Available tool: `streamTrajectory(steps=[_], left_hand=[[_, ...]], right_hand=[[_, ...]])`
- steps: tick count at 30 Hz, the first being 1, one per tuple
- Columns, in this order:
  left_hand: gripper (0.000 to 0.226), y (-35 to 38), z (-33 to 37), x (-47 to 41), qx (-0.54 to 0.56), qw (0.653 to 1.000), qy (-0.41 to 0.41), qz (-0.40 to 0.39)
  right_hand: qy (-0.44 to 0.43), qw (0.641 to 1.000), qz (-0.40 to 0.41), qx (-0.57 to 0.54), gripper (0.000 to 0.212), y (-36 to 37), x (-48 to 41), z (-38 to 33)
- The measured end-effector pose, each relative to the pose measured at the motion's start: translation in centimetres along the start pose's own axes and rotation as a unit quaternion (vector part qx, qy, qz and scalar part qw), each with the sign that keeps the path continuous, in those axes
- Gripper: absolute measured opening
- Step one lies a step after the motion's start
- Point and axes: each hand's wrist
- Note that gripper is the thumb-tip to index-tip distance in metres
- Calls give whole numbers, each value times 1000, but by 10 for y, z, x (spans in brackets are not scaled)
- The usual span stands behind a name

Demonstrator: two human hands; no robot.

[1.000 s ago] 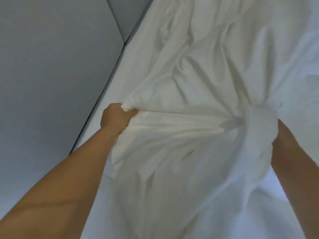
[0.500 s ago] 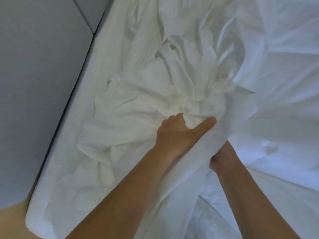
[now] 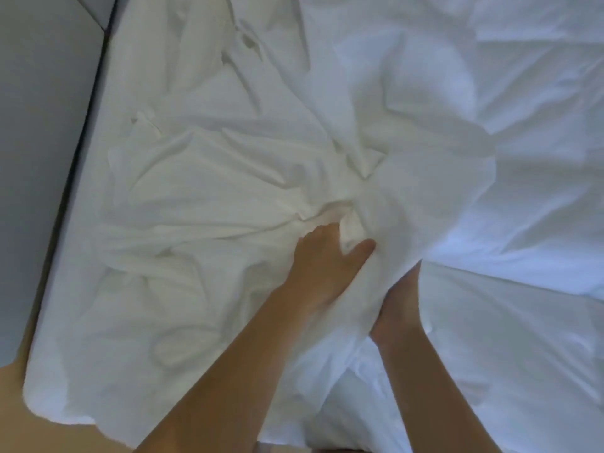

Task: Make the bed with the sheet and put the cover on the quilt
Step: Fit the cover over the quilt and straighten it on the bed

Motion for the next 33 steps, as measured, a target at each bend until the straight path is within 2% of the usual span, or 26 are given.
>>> streamTrajectory(steps=[1, 3, 4, 6, 7, 8, 9, 10, 11, 12, 14, 16, 18, 20, 21, 22, 23, 25, 27, 28, 29, 30, 31, 33], left_hand=[[48, 3, 4, 2, 28, 1000, -9, -1], [25, 1, 7, 5, 117, 991, -60, -3], [21, -5, 7, 7, 186, 978, -95, -3], [16, -19, 8, 11, 332, 927, -174, 4], [12, -24, 5, 14, 357, 915, -189, 13], [10, -26, -1, 15, 311, 936, -163, 29], [13, -27, -9, 18, 184, 977, -102, 38], [26, -25, -18, 22, 27, 998, -25, 41], [38, -23, -26, 27, -96, 993, 46, 46], [46, -19, -31, 31, -160, 984, 71, 34], [42, -11, -35, 38, -182, 982, 50, 11], [28, -2, -27, 41, -106, 994, 22, 1], [24, 6, -10, 46, 93, 991, -70, -61], [23, 7, 5, 58, 282, 931, -173, -155], [22, 6, 5, 63, 335, 901, -215, -173], [23, 4, 4, 68, 357, 886, -237, -180], [25, 0, 0, 73, 342, 894, -231, -175], [25, -9, -15, 83, 264, 947, -154, -94], [35, -23, -37, 92, 144, 986, -53, 66], [43, -33, -50, 96, 63, 987, -10, 150], [53, -38, -64, 98, -36, 981, 13, 192], [61, -43, -79, 98, -135, 973, 6, 185], [62, -45, -89, 95, -206, 968, -26, 143], [47, -44, -99, 86, -214, 971, -42, 96]], right_hand=[[21, 998, -32, 44, 53, 2, 6, 9], [37, 995, -22, 90, 61, 0, 14, 16], [23, 996, 5, 89, 61, -6, 11, 13], [22, 996, 74, 40, 61, -34, 1, 2], [33, 991, 128, 9, 53, -49, -4, -1], [40, 982, 182, 4, 43, -63, -8, 2], [37, 973, 228, 21, 37, -69, -11, 8], [29, 966, 252, 40, 34, -71, -11, 15], [18, 965, 256, 46, 34, -66, -12, 20], [7, 972, 230, 50, 38, -58, -10, 26], [15, 988, 145, 46, 59, -43, 4, 38], [18, 991, 110, 72, 72, -41, 16, 53], [32, 991, 92, 92, 72, -48, 24, 64], [54, 994, 69, 67, 61, -58, 26, 63], [55, 995, 58, 54, 52, -62, 26, 60], [52, 996, 49, 56, 41, -64, 28, 56], [46, 994, 54, 78, 31, -65, 29, 53], [26, 979, 124, 157, 15, -64, 28, 52], [-15, 954, 226, 197, 24, -59, 24, 57], [-51, 939, 270, 207, 36, -56, 23, 61], [-114, 916, 307, 230, 46, -53, 26, 64], [-198, 886, 322, 270, 55, -47, 34, 66], [-288, 851, 312, 311, 65, -42, 43, 69], [-436, 781, 231, 382, 72, -28, 62, 76]])
Point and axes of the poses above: each hand's wrist, its own x-axis away from the middle knuckle, its own y-axis out of the palm, z = x × y, and after that the axes turned 15 degrees about z, right-handed
